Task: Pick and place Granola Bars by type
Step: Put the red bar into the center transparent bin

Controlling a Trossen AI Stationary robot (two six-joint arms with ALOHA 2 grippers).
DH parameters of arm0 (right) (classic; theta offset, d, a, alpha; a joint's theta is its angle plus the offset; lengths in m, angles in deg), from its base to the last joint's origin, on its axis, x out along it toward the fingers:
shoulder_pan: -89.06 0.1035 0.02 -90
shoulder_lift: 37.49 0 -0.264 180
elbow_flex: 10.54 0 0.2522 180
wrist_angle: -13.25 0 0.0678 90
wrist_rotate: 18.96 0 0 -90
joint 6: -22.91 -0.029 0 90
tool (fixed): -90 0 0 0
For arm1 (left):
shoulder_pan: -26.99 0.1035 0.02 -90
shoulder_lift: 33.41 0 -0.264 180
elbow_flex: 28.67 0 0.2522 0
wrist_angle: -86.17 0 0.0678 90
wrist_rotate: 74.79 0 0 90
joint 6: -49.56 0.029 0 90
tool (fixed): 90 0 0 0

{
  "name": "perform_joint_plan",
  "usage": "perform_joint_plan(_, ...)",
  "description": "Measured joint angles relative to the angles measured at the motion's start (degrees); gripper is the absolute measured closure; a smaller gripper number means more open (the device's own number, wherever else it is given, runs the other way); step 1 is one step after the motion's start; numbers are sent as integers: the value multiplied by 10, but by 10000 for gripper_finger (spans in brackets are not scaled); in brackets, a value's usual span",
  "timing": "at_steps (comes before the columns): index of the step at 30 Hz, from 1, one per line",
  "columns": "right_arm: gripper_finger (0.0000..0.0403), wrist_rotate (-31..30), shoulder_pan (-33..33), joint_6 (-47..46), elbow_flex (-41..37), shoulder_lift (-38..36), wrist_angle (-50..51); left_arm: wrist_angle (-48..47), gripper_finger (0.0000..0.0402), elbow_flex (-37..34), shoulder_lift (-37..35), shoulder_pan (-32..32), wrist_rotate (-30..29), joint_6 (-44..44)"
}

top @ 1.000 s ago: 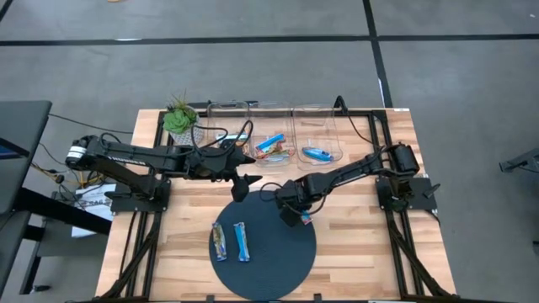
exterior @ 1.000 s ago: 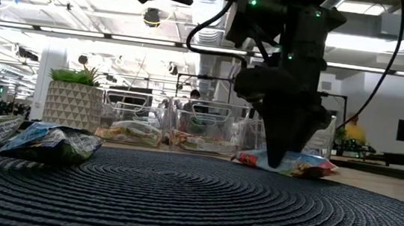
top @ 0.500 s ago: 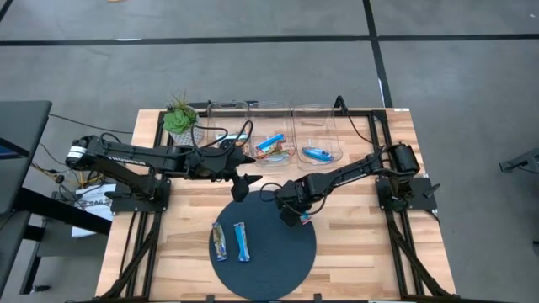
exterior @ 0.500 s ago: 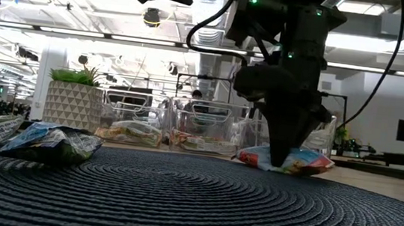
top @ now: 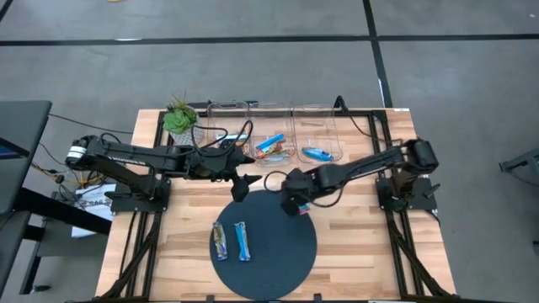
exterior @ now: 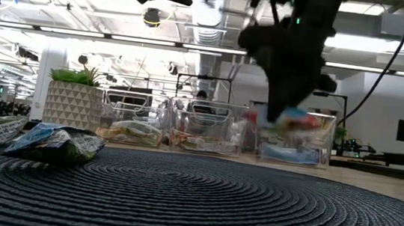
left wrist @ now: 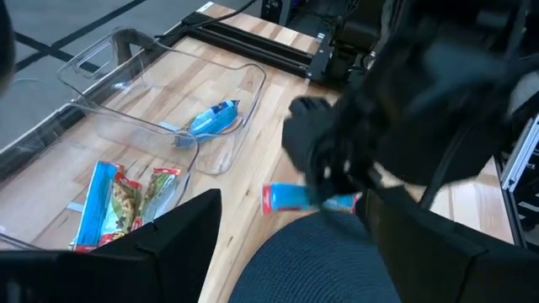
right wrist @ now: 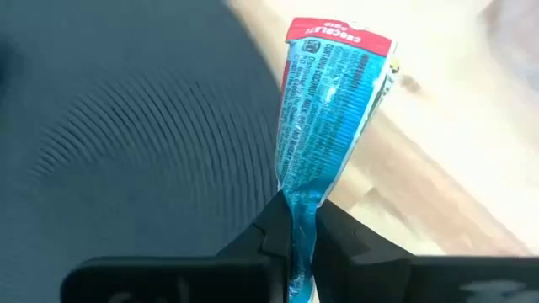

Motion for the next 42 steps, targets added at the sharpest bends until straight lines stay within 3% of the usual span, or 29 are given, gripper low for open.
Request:
perform_joint_plan(11,386,-153,-32,-30,0,-148,-13,-2,112,0,-1,0,4,0)
perform_joint_plan(19,389,-216,-79,53,0,-238,-92,-1,112,0,-1,0,4,-10)
perform_joint_plan(29,385,-216,-140,200,0,-300,-249,4,112,0,-1,0,4,-11)
perform_joint_plan(36,387,-210,-169,266,0,-302,-261,4,112,0,-1,0,4,-11)
perform_joint_plan(42,383,-158,-201,348,1,-281,-257,3,112,0,-1,0,1,-10)
